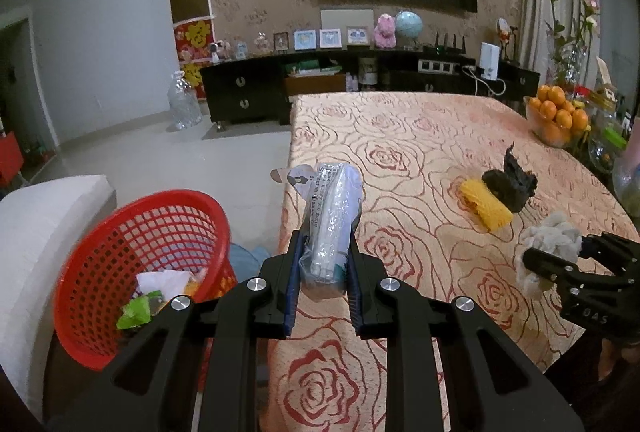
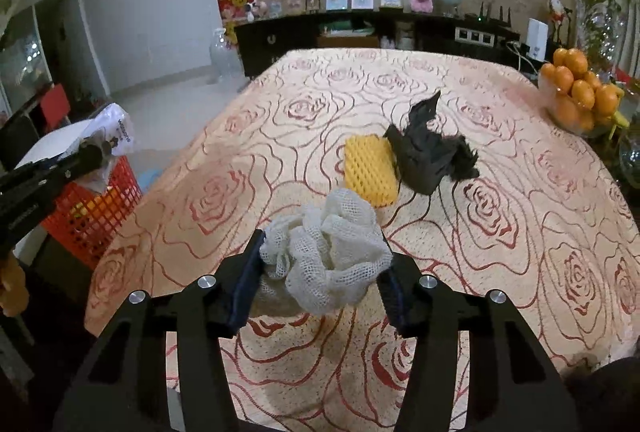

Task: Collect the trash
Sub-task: 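Carry the wrapper and mesh net over the basket and open both grippers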

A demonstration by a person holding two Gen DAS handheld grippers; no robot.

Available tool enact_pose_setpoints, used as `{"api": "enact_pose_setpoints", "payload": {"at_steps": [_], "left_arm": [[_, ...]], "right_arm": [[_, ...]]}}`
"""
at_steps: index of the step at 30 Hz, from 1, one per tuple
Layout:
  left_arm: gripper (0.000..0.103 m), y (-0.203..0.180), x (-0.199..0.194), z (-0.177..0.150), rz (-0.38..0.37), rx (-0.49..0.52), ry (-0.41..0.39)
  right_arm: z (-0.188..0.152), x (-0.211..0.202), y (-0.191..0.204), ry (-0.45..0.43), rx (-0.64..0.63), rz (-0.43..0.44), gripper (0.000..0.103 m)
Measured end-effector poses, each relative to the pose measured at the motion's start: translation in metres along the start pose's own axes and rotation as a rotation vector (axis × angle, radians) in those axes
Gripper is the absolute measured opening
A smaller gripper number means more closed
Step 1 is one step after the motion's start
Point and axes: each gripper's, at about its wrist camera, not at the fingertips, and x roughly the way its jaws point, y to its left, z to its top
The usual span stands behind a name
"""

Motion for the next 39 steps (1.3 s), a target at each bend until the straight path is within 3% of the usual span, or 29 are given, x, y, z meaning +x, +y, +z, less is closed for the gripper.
{"api": "enact_pose_setpoints", "payload": {"at_steps": [16, 22, 27, 35, 38, 39], "left_arm": [[0.019, 0.062, -0.019, 0.020, 0.126, -0.013, -0.053], [0.019, 0.095, -0.009, 0.018, 0.204, 0.004, -0.023], [0.019, 0.125, 0.003, 0.013, 0.216, -0.065, 0.011], [0.020, 0.143, 0.010, 0.004, 0.258, -0.095, 0.057], [0.029, 0.149, 0.011, 0.003, 0.258, -0.121, 0.070], [0.039, 0.150, 0.011, 0.004, 0.260, -0.129, 0.067]], "right_arm": [[0.005, -0.012, 0.022, -0.021, -0.038, 0.010, 0.051], [0.007, -0.011, 0.033, -0.013, -0.062, 0.014, 0.051], [0.010, -0.011, 0.046, -0.008, -0.085, 0.022, 0.051], [0.010, -0.006, 0.072, 0.015, -0.130, 0.066, 0.051], [0.011, -0.004, 0.082, 0.023, -0.143, 0.083, 0.051], [0.011, -0.004, 0.085, 0.023, -0.148, 0.088, 0.051]]}}
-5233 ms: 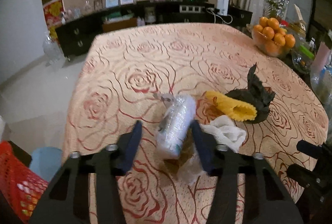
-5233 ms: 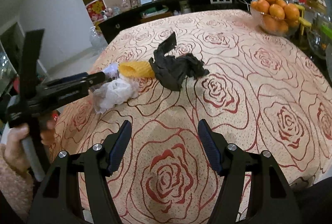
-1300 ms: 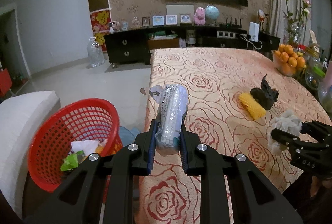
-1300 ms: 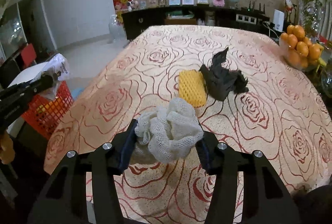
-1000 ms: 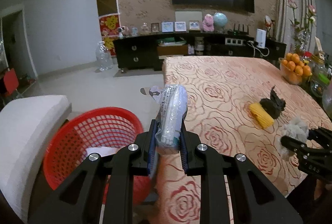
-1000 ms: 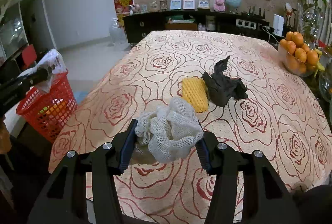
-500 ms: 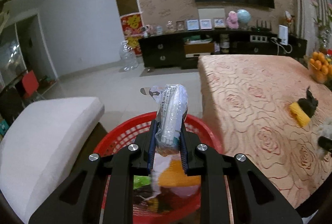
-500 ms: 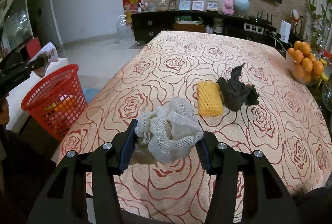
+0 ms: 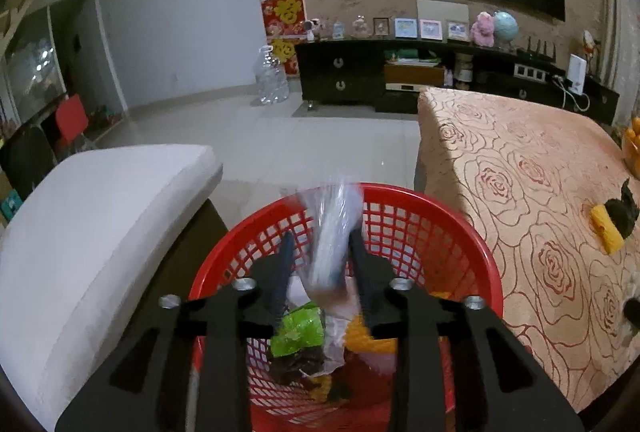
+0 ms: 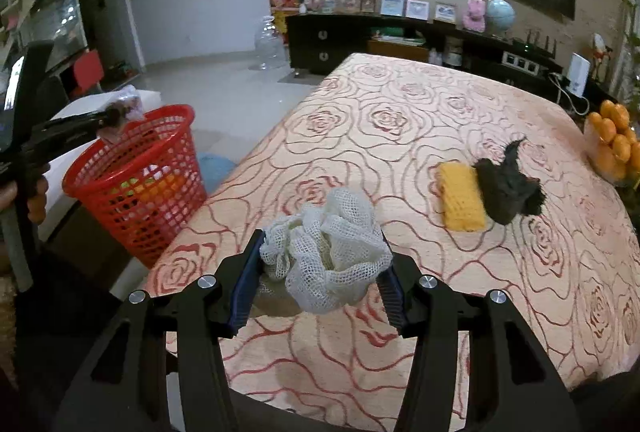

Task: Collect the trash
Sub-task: 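Carry the wrapper and mesh net over the basket and open both grippers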

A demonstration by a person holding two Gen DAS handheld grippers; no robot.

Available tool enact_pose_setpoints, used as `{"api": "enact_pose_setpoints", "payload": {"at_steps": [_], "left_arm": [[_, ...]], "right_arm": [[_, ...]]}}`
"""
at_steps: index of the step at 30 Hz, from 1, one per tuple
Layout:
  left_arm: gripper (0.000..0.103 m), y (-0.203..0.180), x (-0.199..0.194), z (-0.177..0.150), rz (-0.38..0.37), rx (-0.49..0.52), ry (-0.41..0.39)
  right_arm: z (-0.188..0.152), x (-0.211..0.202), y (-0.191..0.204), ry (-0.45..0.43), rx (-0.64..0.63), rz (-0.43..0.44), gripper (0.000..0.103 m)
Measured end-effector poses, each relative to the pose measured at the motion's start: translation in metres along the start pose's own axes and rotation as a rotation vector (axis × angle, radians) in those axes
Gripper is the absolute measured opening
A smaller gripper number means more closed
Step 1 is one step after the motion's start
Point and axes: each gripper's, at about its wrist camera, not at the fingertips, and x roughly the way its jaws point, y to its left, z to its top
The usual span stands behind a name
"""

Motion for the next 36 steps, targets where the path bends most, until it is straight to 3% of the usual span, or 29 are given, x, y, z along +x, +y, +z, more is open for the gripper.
{"api": "enact_pose_setpoints", "payload": {"at_steps": [3, 8, 14, 24, 30, 36], "left_arm": [[0.062, 0.005, -0.004, 0.002, 0.004, -0.029, -0.018], [0.073, 0.012, -0.009, 0.003, 0.014, -0.069, -0.037], [0.074, 0.029, -0.011, 0.004, 0.047, -0.146, -0.045], [0.074, 0.057, -0.023, 0.002, 0.201, -0.235, -0.096], [0.074, 0.068, -0.028, 0.002, 0.214, -0.270, -0.108], [0.074, 0.073, -0.028, 0.001, 0.208, -0.285, -0.106]], "right_arm": [[0.005, 0.000, 0.011, -0.004, -0.013, 0.021, 0.051], [0.015, 0.002, 0.022, -0.010, -0.022, 0.048, 0.051], [0.041, 0.010, 0.047, -0.036, -0.045, 0.096, 0.051], [0.085, 0.047, 0.108, -0.023, -0.075, 0.209, 0.051], [0.098, 0.067, 0.142, -0.003, -0.115, 0.248, 0.051], [0.096, 0.076, 0.158, 0.021, -0.125, 0.279, 0.068]]}}
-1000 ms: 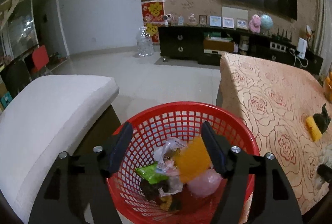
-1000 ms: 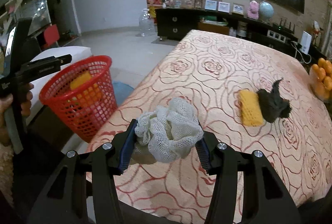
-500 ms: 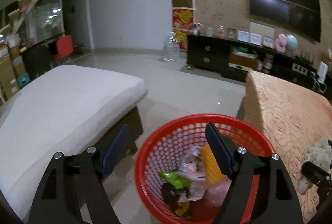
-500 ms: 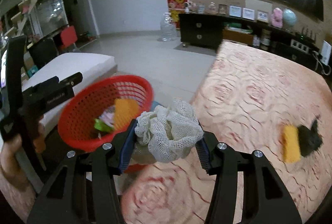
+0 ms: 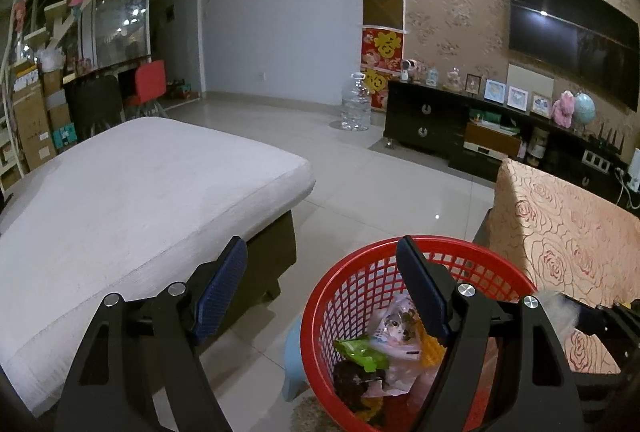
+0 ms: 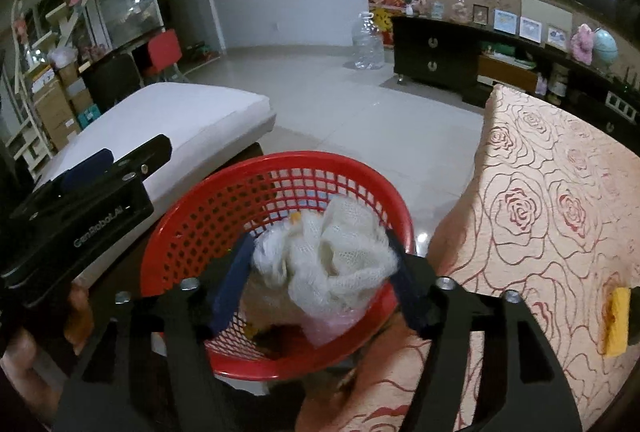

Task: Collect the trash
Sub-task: 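Carry the wrapper and mesh net over the basket and open both grippers, then move the right gripper to the black plastic bag and grasp it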

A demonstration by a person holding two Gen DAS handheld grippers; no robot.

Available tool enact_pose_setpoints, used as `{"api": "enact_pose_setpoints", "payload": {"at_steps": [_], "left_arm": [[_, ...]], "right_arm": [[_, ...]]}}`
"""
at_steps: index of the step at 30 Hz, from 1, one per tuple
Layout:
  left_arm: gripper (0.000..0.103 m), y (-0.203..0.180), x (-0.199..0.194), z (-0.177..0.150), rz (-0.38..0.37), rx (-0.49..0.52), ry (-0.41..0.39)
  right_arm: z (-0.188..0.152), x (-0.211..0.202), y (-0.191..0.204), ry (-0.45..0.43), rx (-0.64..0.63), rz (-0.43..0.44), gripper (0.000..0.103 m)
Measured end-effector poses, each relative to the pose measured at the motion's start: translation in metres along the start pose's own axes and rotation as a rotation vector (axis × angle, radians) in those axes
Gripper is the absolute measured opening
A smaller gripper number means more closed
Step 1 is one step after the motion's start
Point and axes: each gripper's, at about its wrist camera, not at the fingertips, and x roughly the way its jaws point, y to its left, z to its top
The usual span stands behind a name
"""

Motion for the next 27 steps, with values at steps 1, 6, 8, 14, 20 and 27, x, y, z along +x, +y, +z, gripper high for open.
{"api": "enact_pose_setpoints", "payload": {"at_steps": [1, 6, 8, 14, 20, 27], "left_arm": [[0.074, -0.001, 0.001, -0.001, 0.000, 0.000, 0.000], [0.074, 0.000, 0.001, -0.001, -0.010, 0.001, -0.002], [0.074, -0.001, 0.000, -0.001, -0.013, 0.005, -0.005], [0.076, -0.009, -0.005, -0.004, -0.028, 0.034, -0.022], [0.076, -0.021, -0.011, -0.008, -0.042, 0.067, -0.036], [0.076, -0.039, -0.018, -0.012, -0.056, 0.114, -0.058]], "right_arm": [[-0.001, -0.002, 0.001, -0.007, -0.003, -0.002, 0.070], [-0.006, -0.012, -0.008, -0.020, 0.017, -0.008, 0.071], [-0.010, -0.020, -0.017, -0.028, 0.026, -0.015, 0.071], [-0.031, -0.047, -0.052, -0.048, 0.071, -0.070, 0.071], [-0.059, -0.072, -0.097, -0.038, 0.085, -0.182, 0.071], [-0.080, -0.114, -0.190, -0.064, 0.187, -0.396, 0.081]]}}
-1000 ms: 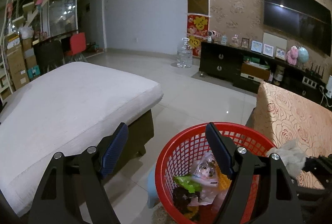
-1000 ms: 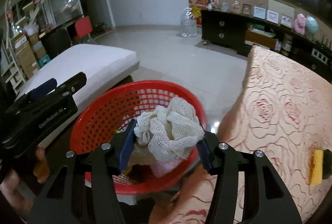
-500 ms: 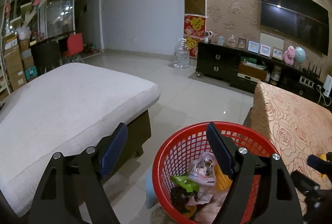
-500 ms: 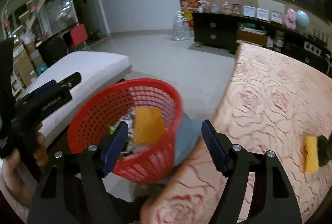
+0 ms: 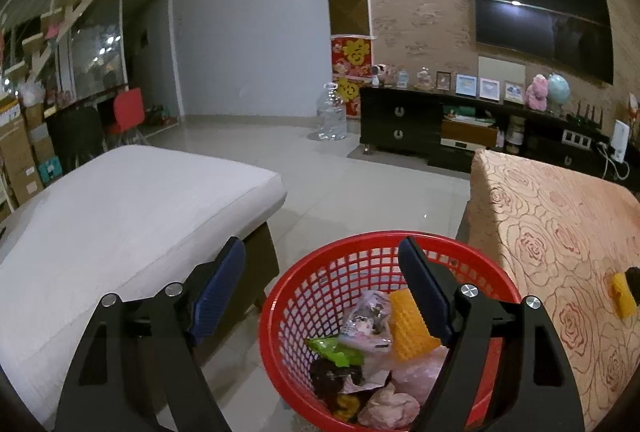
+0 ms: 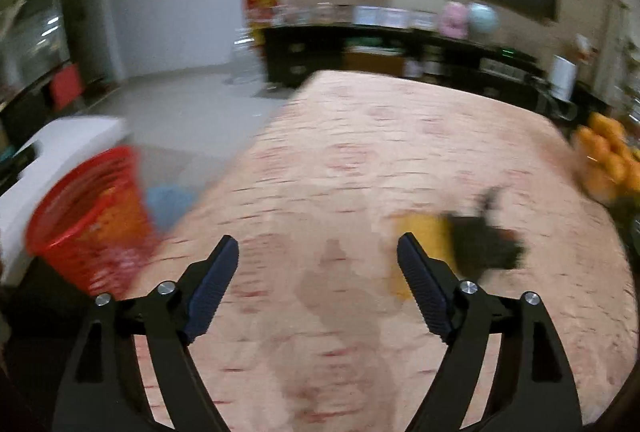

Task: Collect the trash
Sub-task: 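Move the right gripper to the black plastic bag and grasp it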

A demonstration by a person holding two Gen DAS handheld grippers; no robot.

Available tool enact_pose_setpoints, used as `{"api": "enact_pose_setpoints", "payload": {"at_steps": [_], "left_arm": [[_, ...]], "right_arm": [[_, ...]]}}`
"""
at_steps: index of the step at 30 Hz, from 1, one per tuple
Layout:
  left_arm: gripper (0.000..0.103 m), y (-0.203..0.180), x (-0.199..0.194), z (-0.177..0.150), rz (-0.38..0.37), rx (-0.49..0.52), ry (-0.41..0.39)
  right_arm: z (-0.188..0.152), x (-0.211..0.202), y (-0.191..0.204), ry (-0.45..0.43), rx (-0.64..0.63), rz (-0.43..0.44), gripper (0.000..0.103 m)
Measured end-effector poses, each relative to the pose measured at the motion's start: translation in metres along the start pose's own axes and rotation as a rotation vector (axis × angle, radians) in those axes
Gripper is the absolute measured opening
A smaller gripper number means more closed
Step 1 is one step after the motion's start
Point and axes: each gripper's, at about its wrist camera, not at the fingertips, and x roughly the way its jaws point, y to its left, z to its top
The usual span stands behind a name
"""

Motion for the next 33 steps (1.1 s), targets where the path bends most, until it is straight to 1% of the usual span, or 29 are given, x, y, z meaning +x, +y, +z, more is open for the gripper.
{"api": "enact_pose_setpoints", "payload": {"at_steps": [3, 4, 5, 7, 9, 12, 13, 14, 15, 16, 17, 18, 19, 20, 22, 23, 25, 28, 31, 33], "left_arm": [[0.076, -0.008, -0.002, 0.000, -0.009, 0.018, -0.004], [0.076, -0.012, -0.002, -0.001, -0.016, 0.024, -0.003], [0.076, -0.013, -0.002, -0.001, -0.022, 0.027, -0.001], [0.076, -0.019, -0.002, -0.001, -0.036, 0.031, 0.001], [0.076, -0.024, -0.003, -0.001, -0.042, 0.042, -0.003], [0.076, -0.035, -0.003, -0.003, -0.050, 0.068, -0.006], [0.076, -0.039, -0.004, -0.004, -0.056, 0.078, -0.005], [0.076, -0.042, -0.005, -0.005, -0.060, 0.087, -0.005], [0.076, -0.047, -0.005, -0.007, -0.063, 0.104, -0.008], [0.076, -0.053, -0.006, -0.008, -0.069, 0.122, -0.008], [0.076, -0.060, -0.006, -0.009, -0.079, 0.138, -0.005], [0.076, -0.064, -0.006, -0.010, -0.089, 0.149, 0.000], [0.076, -0.074, -0.006, -0.011, -0.106, 0.167, 0.010], [0.076, -0.081, -0.006, -0.012, -0.118, 0.180, 0.016], [0.076, -0.097, -0.007, -0.014, -0.150, 0.205, 0.030], [0.076, -0.110, -0.009, -0.014, -0.181, 0.217, 0.038], [0.076, -0.127, -0.011, -0.015, -0.223, 0.226, 0.053], [0.076, -0.166, -0.010, -0.019, -0.317, 0.239, 0.101], [0.076, -0.219, -0.006, -0.027, -0.419, 0.281, 0.154], [0.076, -0.248, -0.003, -0.031, -0.469, 0.309, 0.176]], "right_arm": [[0.005, 0.008, -0.045, -0.003, 0.048, -0.098, 0.083], [0.006, 0.015, -0.064, 0.009, 0.072, -0.133, 0.083], [0.007, 0.022, -0.077, 0.023, 0.091, -0.148, 0.083], [0.007, 0.039, -0.101, 0.063, 0.146, -0.147, 0.083], [0.005, 0.054, -0.116, 0.098, 0.186, -0.130, 0.083], [0.001, 0.075, -0.122, 0.136, 0.188, -0.095, 0.083], [-0.001, 0.080, -0.123, 0.145, 0.188, -0.087, 0.081], [-0.003, 0.083, -0.124, 0.150, 0.191, -0.087, 0.074], [-0.002, 0.087, -0.125, 0.158, 0.197, -0.078, 0.070], [-0.004, 0.091, -0.128, 0.170, 0.207, -0.060, 0.063], [-0.004, 0.092, -0.129, 0.177, 0.211, -0.049, 0.059], [-0.004, 0.092, -0.129, 0.179, 0.211, -0.040, 0.057], [-0.003, 0.090, -0.130, 0.177, 0.214, -0.030, 0.054], [-0.002, 0.087, -0.128, 0.175, 0.217, -0.023, 0.052], [-0.003, 0.075, -0.129, 0.153, 0.234, -0.013, 0.052], [-0.002, 0.069, -0.129, 0.141, 0.236, -0.013, 0.052], [-0.001, 0.052, -0.128, 0.106, 0.223, -0.031, 0.052], [-0.004, 0.029, -0.131, 0.070, 0.204, -0.063, 0.052], [-0.012, 0.016, -0.144, 0.067, 0.249, -0.074, 0.052], [-0.016, 0.010, -0.157, 0.071, 0.287, -0.100, 0.052]]}}
